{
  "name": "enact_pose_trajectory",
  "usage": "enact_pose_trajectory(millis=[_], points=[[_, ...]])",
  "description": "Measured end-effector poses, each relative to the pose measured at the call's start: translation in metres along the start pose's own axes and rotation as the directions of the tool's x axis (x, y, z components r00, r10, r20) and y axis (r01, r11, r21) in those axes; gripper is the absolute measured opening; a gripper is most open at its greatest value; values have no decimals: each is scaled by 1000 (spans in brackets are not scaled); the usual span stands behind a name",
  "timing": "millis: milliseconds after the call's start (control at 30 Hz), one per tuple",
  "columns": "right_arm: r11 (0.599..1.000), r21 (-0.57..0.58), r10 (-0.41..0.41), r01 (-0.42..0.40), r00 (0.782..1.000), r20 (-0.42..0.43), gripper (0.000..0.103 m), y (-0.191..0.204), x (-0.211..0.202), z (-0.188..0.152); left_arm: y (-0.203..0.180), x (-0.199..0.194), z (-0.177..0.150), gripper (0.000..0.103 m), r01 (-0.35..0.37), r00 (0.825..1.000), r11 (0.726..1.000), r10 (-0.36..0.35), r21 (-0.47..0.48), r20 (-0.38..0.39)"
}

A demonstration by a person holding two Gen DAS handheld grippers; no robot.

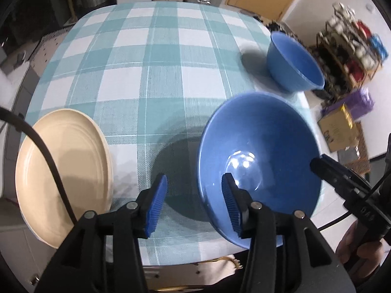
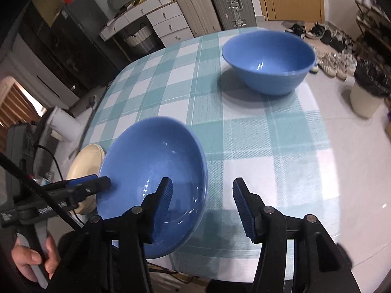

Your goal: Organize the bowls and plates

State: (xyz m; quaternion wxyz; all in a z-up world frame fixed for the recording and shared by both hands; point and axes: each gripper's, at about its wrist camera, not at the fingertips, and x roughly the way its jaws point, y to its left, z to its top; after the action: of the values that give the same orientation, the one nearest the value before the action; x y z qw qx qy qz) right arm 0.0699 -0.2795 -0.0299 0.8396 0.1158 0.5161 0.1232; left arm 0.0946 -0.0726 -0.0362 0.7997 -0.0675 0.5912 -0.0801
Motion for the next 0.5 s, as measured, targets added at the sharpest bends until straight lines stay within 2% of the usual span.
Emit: enact_pose_trajectory(millis=[200,367,433,500], points=[[984,160,78,-81,997,23,52,-26,21,-16,2,17,-4,47,41,998,999,-41,-18,-40],[975,186,116,-122,992,39,52,-30,31,-20,3,28,-5,47,76,996,996,-78,-41,-50],[971,187,144,-149,989,41,42,-29,34,-21,3,31,-4,47,92,994,995,-95,-50,-53],[963,189,187,-191,982,35,38,-26,39,-21,1,32,-4,47,97,994,995,-99,-40,-52]])
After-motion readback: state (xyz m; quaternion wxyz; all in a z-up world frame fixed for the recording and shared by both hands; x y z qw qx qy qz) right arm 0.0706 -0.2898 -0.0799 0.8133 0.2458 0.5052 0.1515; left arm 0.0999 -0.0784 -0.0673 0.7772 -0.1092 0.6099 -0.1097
